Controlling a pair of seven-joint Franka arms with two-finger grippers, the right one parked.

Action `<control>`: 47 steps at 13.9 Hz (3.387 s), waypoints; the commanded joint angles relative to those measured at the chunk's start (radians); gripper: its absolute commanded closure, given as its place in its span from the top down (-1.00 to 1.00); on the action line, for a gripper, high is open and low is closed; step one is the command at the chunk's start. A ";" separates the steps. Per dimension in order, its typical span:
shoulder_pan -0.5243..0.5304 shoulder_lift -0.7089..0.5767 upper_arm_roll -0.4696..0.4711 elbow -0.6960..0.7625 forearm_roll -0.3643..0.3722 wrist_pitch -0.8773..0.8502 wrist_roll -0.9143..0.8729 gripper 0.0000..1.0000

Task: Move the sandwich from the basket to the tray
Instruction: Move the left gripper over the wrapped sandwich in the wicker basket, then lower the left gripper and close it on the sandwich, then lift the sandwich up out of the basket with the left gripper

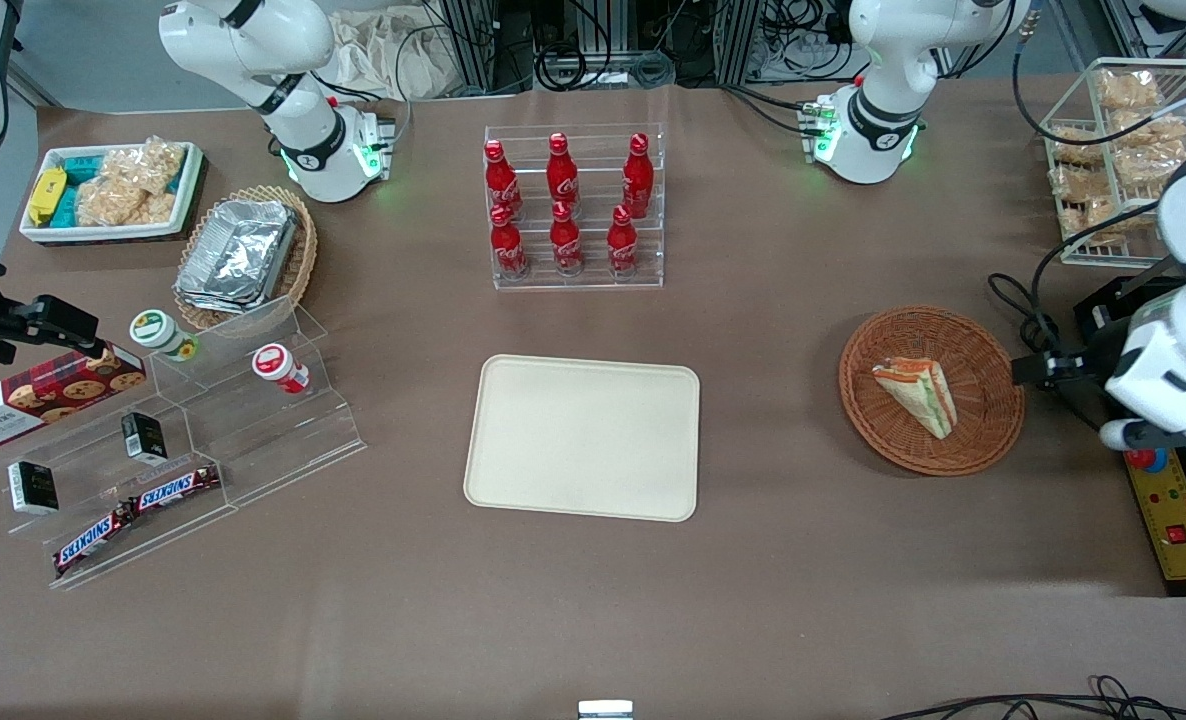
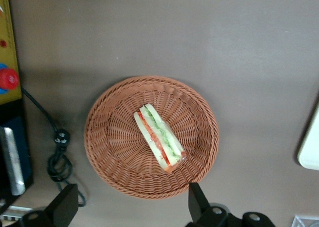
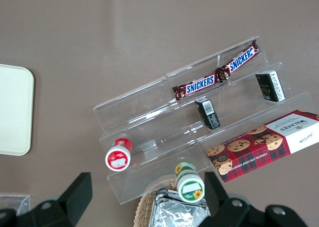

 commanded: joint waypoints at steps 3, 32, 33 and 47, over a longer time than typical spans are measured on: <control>-0.033 0.000 -0.012 -0.146 0.004 0.170 -0.354 0.97; -0.018 0.063 -0.005 -0.554 0.034 0.618 -0.605 -0.01; -0.020 0.063 -0.006 -0.554 0.034 0.618 -0.605 -0.17; -0.059 0.017 -0.027 0.123 0.068 -0.112 -0.496 -0.74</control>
